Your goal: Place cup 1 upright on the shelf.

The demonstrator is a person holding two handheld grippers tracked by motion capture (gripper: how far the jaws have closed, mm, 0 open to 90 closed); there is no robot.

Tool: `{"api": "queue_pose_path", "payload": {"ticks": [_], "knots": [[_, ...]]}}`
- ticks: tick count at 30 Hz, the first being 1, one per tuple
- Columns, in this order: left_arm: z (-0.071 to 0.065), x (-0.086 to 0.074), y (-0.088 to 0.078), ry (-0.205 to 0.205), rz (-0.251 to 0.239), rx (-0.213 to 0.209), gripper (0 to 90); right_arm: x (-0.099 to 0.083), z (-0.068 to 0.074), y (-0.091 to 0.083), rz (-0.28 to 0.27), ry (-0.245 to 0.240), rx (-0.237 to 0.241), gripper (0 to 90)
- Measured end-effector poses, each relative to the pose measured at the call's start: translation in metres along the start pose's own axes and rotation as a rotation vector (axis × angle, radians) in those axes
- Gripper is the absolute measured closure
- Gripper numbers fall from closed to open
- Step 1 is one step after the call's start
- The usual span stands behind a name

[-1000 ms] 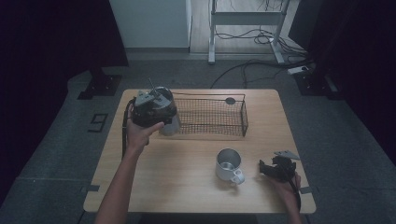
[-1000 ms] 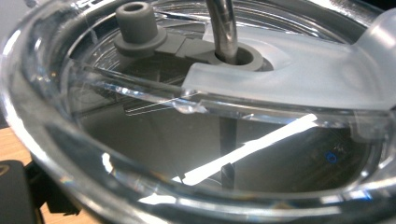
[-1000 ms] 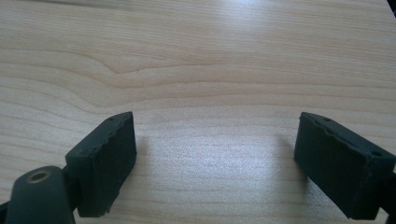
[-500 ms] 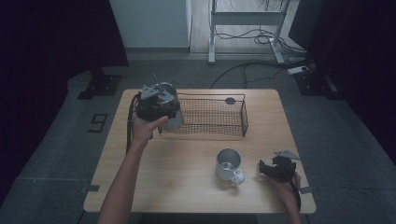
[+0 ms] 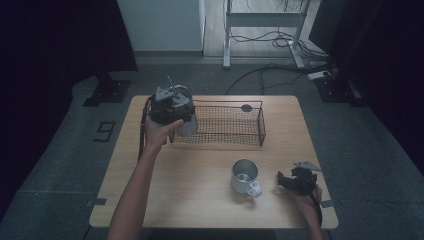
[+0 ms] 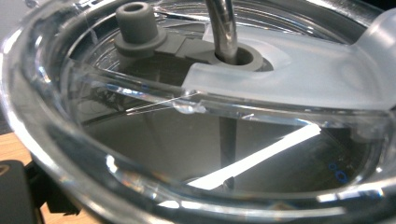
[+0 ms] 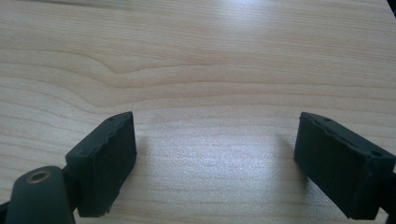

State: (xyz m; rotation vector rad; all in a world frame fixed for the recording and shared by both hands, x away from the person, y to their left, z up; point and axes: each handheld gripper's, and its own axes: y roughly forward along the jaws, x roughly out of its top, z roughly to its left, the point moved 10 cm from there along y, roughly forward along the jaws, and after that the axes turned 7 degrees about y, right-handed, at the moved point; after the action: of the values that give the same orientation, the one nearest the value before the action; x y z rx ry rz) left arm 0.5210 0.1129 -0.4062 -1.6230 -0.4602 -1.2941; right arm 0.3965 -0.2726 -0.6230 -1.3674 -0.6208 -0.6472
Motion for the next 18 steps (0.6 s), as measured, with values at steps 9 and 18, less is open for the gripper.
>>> {"api": "queue_pose_path", "payload": {"ticks": [9, 18], "knots": [[0.004, 0.0, 0.011, -0.006, 0.009, -0.002, 4.1, 0.0, 0.0, 0.0, 0.001, 0.0, 0.0, 12.7], [0.006, 0.007, 0.02, -0.001, 0.009, 0.007, 4.1, 0.0, 0.0, 0.0, 0.002, 0.001, 0.0, 12.7]]}}
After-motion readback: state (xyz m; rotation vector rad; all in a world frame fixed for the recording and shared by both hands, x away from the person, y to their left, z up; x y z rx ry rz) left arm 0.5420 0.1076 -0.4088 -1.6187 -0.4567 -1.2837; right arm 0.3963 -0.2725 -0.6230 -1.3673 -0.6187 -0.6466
